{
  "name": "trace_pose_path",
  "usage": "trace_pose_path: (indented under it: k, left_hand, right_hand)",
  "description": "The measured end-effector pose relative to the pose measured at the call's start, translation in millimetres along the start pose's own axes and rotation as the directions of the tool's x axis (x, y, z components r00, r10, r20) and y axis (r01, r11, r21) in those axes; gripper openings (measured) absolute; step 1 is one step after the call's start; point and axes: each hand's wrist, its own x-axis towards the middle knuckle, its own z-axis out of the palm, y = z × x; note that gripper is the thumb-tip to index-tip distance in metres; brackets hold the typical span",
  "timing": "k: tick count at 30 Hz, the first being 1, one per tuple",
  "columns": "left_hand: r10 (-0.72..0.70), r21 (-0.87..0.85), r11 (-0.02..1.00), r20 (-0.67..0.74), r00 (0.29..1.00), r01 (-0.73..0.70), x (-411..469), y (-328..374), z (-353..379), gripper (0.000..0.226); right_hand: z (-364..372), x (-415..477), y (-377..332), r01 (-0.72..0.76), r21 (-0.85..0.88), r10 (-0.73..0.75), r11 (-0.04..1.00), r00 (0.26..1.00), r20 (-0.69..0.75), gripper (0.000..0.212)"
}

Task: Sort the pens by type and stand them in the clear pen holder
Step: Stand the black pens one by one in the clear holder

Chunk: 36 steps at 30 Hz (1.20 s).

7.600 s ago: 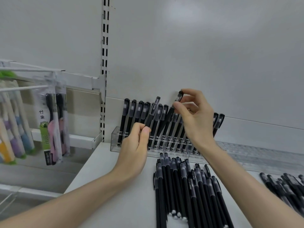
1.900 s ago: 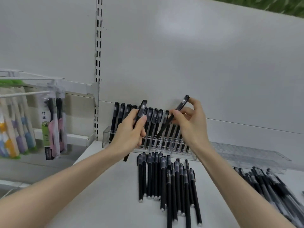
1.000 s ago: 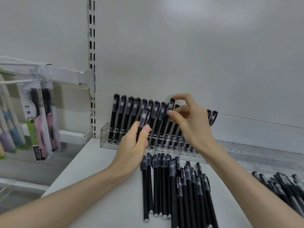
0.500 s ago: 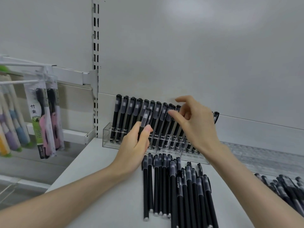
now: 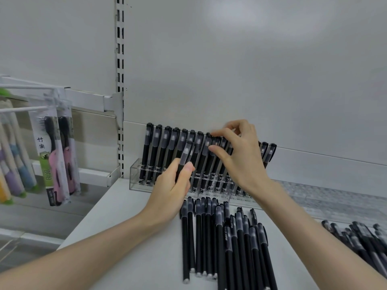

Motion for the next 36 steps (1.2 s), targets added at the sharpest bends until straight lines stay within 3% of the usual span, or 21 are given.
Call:
trace_pose_path:
  k: [5, 10, 18, 21, 24, 28, 36]
  left_hand:
    - [-0.015, -0.04, 0.999, 0.081, 0.997, 0.019, -2.2, 3.9, 1.5, 0.025]
    - [0.003, -0.134, 0.991, 0.202, 0.979, 0.025, -7.0, 13.5, 6.1, 0.03]
    - [0.003, -0.131, 0.991, 0.191, 0.982, 0.022, -9.4, 16.6, 9.5, 0.029]
    - [-0.01, -0.092, 0.995, 0.195, 0.981, 0.029, -11.5, 17.1, 11.5, 0.029]
    - [-0.026, -0.033, 0.999, 0.095, 0.995, 0.029, -8.4, 14.8, 8.6, 0.027]
    - [0.02, 0.055, 0.998, -0.031, 0.999, -0.019, -2.3, 10.7, 2.1, 0.028]
    - [0.06, 0.087, 0.994, 0.023, 0.998, -0.062, -5.2, 9.4, 2.6, 0.032]
  right_hand:
    - [-15.7, -8.3, -10.1, -0.07, 0.229, 0.057, 0.971, 0.996, 0.064, 0.027]
    - [-25.9, -22.8, -16.9, -0.209, 0.534, 0.121, 0.819, 0.973, 0.196, 0.015]
    - [-26.7, -30.0, -18.7, -0.33, 0.718, 0.242, 0.613, 0.943, 0.227, 0.02]
    - [-27.8, -29.3, -22.6, -0.309, 0.72, 0.244, 0.621, 0.95, 0.197, 0.022]
    - [-41.1, -19.8, -20.4, -0.249, 0.752, 0.299, 0.61, 0.951, 0.073, 0.026]
    - [-53.5, -6.3, -7.1, -0.148, 0.657, 0.328, 0.74, 0.931, -0.16, 0.029]
    - [-31.4, -5.5, -0.6, -0.112, 0.532, 0.271, 0.839, 0.934, -0.231, 0.027]
